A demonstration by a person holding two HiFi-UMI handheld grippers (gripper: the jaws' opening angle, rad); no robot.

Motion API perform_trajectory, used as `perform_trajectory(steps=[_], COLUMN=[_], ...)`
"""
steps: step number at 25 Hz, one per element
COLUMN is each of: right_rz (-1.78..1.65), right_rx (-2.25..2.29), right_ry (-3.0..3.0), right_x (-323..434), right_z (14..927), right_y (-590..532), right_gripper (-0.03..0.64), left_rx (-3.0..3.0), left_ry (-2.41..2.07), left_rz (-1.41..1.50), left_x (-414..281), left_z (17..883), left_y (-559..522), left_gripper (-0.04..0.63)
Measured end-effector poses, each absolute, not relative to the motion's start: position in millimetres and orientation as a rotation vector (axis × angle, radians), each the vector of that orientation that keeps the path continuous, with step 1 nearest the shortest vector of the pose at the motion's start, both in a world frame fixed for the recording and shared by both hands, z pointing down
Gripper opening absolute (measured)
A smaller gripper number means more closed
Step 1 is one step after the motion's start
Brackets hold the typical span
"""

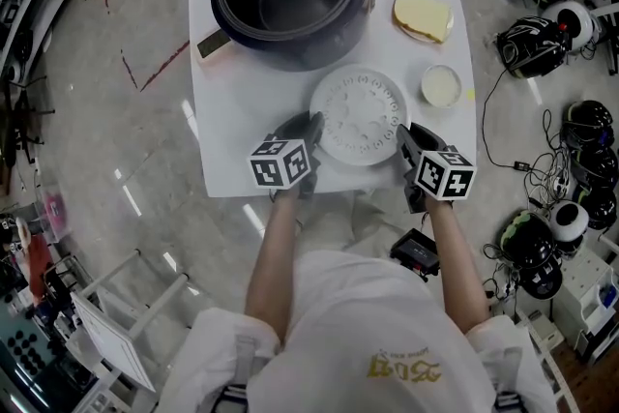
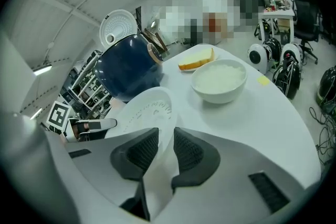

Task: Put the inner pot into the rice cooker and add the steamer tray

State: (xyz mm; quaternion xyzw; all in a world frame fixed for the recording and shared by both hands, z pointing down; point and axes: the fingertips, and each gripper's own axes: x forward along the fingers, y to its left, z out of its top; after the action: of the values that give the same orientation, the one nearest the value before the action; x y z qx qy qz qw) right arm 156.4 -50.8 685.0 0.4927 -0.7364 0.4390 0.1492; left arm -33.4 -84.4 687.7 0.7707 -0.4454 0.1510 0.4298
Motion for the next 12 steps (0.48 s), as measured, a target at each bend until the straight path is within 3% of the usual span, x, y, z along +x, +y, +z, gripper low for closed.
perform_trajectory(steps=[12], right_rz=[1.263], right_rx=[1.432], right_ry=[-2.179], right_x=[156], right_z=[657], right_y=[-50], right_gripper=[0.076], left_rx=[1.946], left_ry=[-1.151], left_rz=[0.352], left_x=[-38], left_z=[659], left_y=[-83], left_gripper=[0.075])
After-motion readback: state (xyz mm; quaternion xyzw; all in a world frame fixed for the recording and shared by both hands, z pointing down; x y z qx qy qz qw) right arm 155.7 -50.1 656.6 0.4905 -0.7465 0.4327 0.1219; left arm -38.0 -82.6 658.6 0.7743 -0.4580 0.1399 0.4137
